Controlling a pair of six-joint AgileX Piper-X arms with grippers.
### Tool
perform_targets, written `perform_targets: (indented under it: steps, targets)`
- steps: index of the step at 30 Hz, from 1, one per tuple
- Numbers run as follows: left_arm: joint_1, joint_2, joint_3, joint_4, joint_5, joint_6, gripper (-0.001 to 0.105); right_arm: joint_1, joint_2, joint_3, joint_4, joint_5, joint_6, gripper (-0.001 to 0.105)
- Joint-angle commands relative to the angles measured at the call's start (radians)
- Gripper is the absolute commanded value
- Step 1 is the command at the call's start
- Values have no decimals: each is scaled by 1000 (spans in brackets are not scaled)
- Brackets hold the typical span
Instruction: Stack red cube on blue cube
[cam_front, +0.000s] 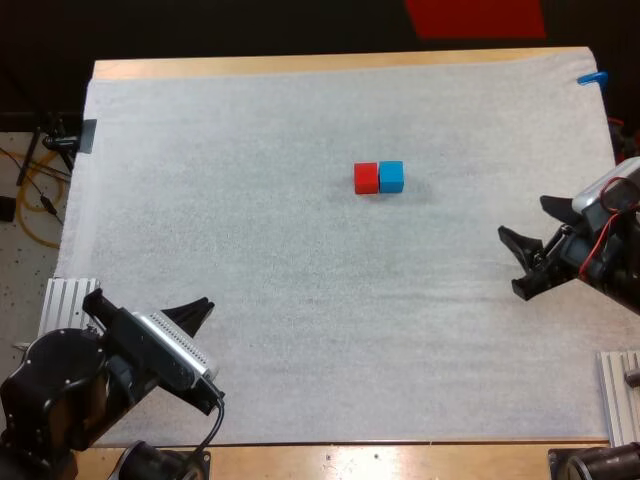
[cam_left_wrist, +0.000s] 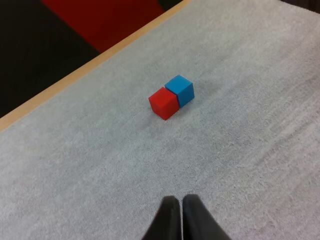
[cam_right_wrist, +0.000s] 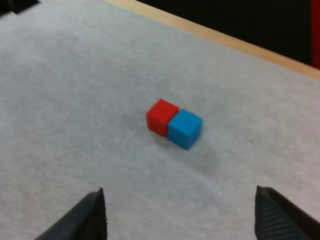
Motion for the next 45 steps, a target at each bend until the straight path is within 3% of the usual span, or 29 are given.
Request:
perform_targets:
  steps: [1,5,9,12,24,35,39,45]
  targets:
    - [-1,0,1,0,-13,-14,1,3,-2,-4,-19,20,-32,61]
    - [-1,2,4,-3,-13,-14,15,3,7,-7,-48,34,-72,61]
    - [-1,2,3,-2,-13,-14,34,3,68,-43,-49,35,-120,74]
    - [-1,2,3,-2,-13,-14,40,3,149,-97,-49,43,-160,77]
    - [-1,2,3,-2,-13,-14,41,3,456,-302,-77,80,-293,77]
    - [-1,2,3,-2,-13,-14,41,3,480,-303,-232,80,-293,77]
    - [-1,2,3,-2,-13,-16,41,3,492,-303,-321,87,-342,77]
    - [-1,2,3,-4,-13,-15,41,25,538,-304,-340,73,-394,77]
